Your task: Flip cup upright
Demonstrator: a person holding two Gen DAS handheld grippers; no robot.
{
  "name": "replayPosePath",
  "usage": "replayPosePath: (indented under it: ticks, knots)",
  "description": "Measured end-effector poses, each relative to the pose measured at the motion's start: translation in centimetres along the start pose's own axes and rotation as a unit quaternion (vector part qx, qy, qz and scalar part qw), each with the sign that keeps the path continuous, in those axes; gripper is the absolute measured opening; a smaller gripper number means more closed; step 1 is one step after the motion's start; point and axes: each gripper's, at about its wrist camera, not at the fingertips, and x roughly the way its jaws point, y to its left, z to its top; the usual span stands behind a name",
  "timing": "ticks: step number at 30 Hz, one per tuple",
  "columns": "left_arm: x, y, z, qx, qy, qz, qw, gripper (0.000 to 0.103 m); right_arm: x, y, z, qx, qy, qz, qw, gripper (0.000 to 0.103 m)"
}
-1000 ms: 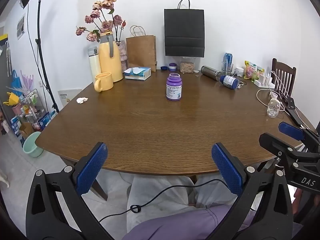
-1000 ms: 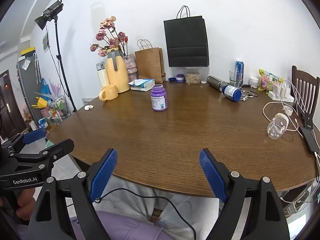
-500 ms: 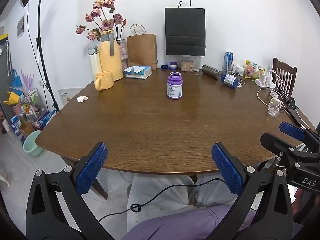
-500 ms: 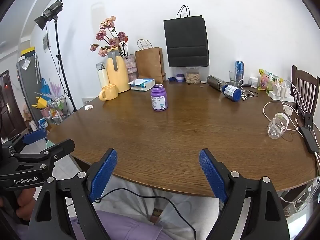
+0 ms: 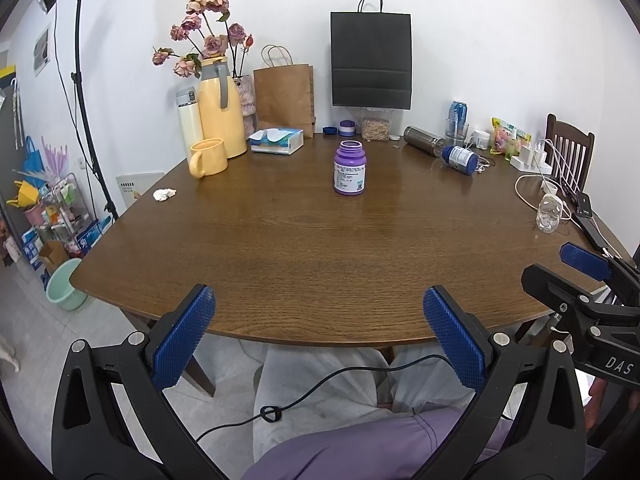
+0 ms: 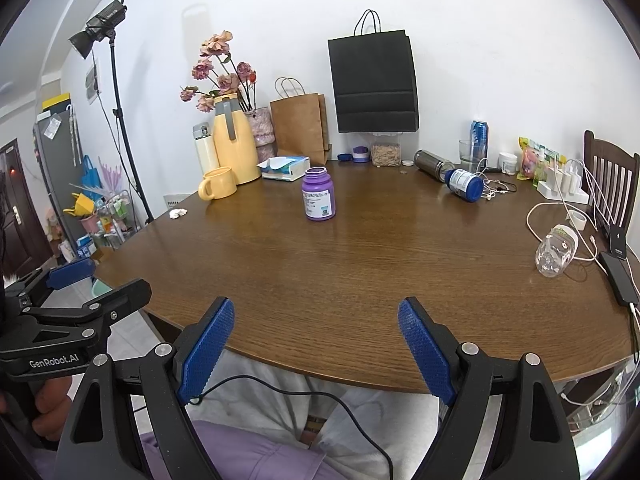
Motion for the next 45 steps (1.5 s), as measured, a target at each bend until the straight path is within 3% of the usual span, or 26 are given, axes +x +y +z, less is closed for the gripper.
replayPosePath:
  ticks: [45]
  knots:
    - [0.03, -0.04, 0.12, 0.0, 0.003, 0.0, 1.0, 0.103, 0.12, 0.04, -0.09, 0.001, 0.003, 0.0, 1.0, 0.088]
